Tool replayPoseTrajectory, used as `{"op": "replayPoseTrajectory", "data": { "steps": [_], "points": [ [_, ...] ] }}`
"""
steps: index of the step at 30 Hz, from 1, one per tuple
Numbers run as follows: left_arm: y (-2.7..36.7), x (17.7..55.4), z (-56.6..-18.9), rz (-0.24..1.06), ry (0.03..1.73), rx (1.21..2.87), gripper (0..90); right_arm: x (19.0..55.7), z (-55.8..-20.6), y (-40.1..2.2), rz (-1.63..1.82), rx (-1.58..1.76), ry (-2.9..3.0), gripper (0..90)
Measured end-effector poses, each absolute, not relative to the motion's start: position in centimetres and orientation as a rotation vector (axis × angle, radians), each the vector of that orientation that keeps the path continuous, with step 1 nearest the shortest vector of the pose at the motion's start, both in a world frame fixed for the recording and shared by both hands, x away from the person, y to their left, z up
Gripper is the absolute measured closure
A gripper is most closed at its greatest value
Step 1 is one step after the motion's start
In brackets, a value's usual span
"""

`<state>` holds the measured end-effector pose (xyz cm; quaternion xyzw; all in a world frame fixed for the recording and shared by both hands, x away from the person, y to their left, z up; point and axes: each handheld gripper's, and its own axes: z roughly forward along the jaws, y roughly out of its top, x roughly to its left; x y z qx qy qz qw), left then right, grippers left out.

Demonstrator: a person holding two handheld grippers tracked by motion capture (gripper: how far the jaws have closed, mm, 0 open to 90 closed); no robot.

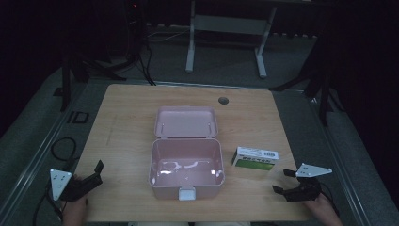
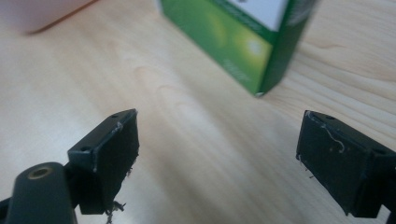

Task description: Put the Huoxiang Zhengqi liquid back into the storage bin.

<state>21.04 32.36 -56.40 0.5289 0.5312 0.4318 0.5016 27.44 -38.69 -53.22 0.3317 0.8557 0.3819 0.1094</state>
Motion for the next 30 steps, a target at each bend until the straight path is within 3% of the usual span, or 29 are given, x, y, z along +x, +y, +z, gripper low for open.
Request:
{"op": "replayPoseTrajectory", "data": {
  "steps": [17, 30],
  "points": [
    [32.4, 21.0, -56.4, 1.028, 1.274, 1.276, 0.7, 28.7, -48.2, -35.9, 0.597, 0.759, 2.945, 12.6],
    [32.5, 21.0, -56.4, 1.019, 1.273, 1.271, 0.7, 29.3, -47.1, -33.3, 0.159, 0.581, 3.091, 11.8]
  ]
}}
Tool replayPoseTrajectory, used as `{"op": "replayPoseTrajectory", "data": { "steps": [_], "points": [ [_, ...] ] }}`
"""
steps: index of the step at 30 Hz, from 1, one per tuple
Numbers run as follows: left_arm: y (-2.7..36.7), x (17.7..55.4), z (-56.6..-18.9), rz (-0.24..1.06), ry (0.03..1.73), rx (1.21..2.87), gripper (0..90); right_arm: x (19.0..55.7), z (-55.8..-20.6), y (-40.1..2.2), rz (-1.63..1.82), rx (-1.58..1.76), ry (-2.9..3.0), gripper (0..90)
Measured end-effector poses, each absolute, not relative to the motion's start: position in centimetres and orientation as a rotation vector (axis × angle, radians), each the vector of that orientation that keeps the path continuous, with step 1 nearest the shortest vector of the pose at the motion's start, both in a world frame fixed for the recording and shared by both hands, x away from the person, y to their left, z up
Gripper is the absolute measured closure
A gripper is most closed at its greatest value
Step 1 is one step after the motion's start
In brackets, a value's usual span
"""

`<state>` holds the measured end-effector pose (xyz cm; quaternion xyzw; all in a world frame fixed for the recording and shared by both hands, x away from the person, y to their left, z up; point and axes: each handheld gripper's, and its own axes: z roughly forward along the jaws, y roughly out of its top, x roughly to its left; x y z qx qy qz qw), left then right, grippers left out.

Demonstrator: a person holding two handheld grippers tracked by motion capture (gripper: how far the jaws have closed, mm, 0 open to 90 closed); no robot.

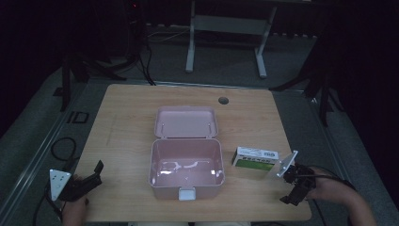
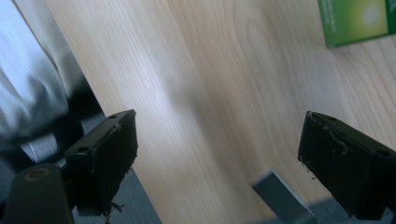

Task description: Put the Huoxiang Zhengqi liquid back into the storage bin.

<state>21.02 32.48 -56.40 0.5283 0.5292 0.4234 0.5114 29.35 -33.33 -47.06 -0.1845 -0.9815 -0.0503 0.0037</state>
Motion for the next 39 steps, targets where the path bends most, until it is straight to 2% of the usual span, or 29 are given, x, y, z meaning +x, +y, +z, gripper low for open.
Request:
{"op": "replayPoseTrajectory", "data": {
  "steps": [11, 21, 32, 39],
  "points": [
    [32.4, 21.1, -56.4, 1.015, 1.267, 1.277, 0.6, 30.9, -45.0, -32.2, -0.083, -0.542, -3.104, 11.3],
    [32.4, 21.1, -56.4, 1.012, 1.263, 1.283, 0.6, 33.0, -43.0, -30.9, -0.080, -0.478, -3.156, 15.5],
    [32.4, 21.1, -56.4, 1.007, 1.258, 1.284, 0.7, 35.7, -41.6, -28.7, -0.098, -0.400, -3.205, 22.5],
    [32.4, 21.1, -56.5, 1.006, 1.255, 1.287, 0.6, 37.3, -42.0, -27.4, -0.072, -0.283, -3.240, 32.8]
  ]
}}
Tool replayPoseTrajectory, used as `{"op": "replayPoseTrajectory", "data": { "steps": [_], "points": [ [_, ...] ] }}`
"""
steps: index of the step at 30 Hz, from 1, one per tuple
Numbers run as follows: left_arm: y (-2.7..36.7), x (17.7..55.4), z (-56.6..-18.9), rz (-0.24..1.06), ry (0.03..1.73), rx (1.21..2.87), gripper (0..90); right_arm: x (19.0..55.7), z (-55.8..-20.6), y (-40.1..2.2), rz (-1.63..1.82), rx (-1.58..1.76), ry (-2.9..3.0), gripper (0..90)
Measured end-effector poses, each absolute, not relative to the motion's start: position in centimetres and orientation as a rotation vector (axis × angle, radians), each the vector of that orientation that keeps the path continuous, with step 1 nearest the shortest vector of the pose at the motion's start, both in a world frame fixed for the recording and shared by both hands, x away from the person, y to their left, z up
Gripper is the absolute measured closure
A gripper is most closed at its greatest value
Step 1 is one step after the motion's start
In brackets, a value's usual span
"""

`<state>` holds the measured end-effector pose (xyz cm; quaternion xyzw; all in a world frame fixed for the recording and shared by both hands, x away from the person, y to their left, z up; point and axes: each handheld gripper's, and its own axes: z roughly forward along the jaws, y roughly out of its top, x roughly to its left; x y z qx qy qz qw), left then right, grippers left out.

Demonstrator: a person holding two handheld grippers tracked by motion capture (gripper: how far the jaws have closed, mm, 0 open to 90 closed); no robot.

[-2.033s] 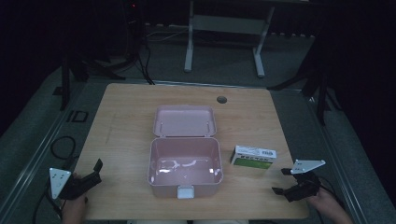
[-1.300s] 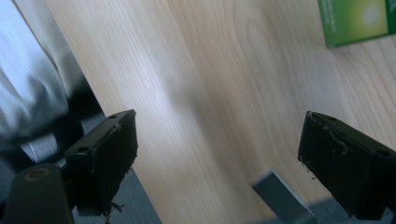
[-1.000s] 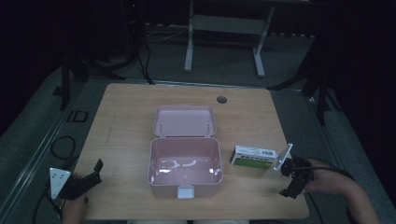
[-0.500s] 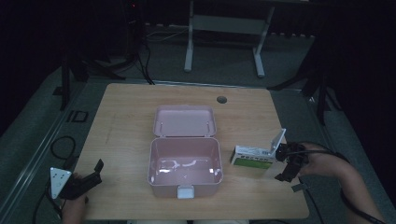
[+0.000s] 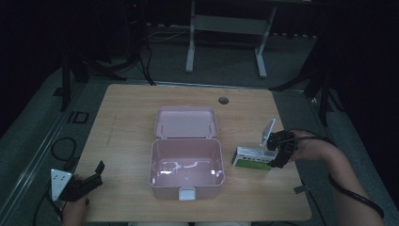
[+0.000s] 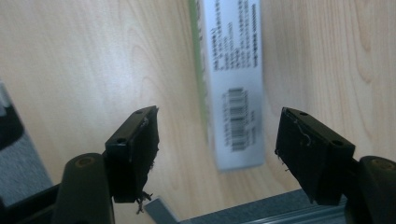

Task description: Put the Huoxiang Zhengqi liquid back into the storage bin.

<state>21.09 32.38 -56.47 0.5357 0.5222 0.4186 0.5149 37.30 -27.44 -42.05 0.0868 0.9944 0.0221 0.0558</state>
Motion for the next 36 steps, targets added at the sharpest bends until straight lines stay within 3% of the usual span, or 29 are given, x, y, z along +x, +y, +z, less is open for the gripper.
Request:
{"op": "replayPoseTrajectory", "data": {
  "steps": [16, 36],
  "points": [
    [32.4, 21.1, -56.5, 1.004, 1.250, 1.289, 0.6, 39.2, -44.1, -24.5, 0.052, 0.119, 3.076, 53.2],
    [32.4, 21.1, -56.5, 1.005, 1.254, 1.291, 0.6, 40.1, -45.8, -23.7, -0.028, 0.107, 3.132, 61.8]
  ]
}}
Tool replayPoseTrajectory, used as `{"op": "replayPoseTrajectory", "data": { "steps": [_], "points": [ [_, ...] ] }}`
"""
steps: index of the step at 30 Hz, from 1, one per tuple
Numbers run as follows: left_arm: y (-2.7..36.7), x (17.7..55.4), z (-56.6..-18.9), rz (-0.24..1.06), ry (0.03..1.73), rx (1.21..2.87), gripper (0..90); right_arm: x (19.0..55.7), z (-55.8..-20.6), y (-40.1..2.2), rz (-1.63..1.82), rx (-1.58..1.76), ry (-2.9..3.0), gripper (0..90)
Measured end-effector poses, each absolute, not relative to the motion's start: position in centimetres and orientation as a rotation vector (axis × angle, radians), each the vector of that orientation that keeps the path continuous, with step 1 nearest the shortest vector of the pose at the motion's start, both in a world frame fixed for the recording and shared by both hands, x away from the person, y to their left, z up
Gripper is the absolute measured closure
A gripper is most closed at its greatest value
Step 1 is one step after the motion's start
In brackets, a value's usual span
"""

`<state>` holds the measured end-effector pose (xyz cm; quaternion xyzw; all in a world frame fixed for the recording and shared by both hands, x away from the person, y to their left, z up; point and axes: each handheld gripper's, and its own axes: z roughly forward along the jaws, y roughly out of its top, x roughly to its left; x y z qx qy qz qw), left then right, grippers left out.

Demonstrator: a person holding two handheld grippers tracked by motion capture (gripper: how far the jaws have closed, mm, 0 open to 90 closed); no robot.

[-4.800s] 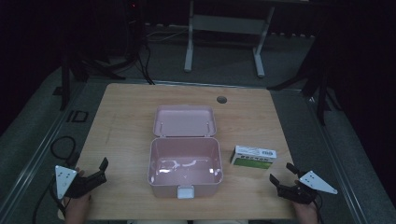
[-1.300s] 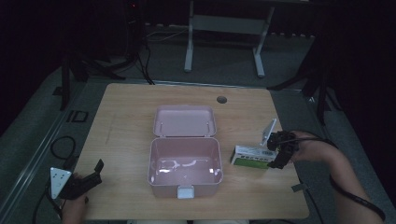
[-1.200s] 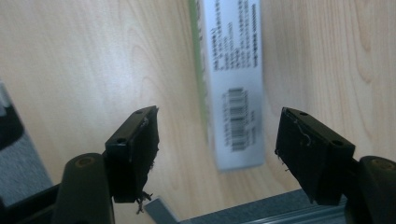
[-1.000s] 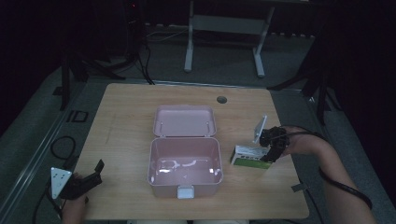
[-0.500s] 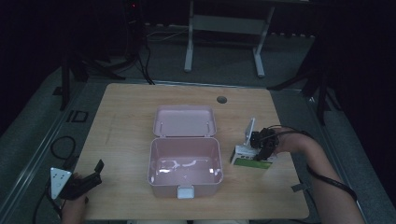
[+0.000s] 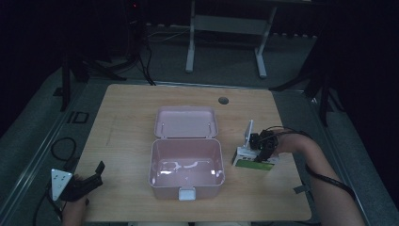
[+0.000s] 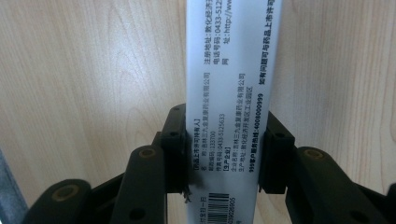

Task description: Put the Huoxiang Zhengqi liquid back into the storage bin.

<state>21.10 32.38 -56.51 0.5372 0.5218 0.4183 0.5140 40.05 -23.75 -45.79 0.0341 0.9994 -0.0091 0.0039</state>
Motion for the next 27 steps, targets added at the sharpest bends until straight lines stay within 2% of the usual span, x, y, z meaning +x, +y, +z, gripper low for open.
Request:
{"op": "replayPoseTrajectory", "data": {
  "steps": [14, 27],
  "points": [
    [32.4, 21.1, -56.5, 1.005, 1.260, 1.291, 0.6, 39.6, -45.3, -23.4, -0.085, 0.089, 3.144, 62.2],
    [32.4, 21.1, -56.5, 1.007, 1.260, 1.288, 0.6, 37.9, -42.1, -23.0, -0.043, 0.099, 3.131, 62.3]
  ]
}}
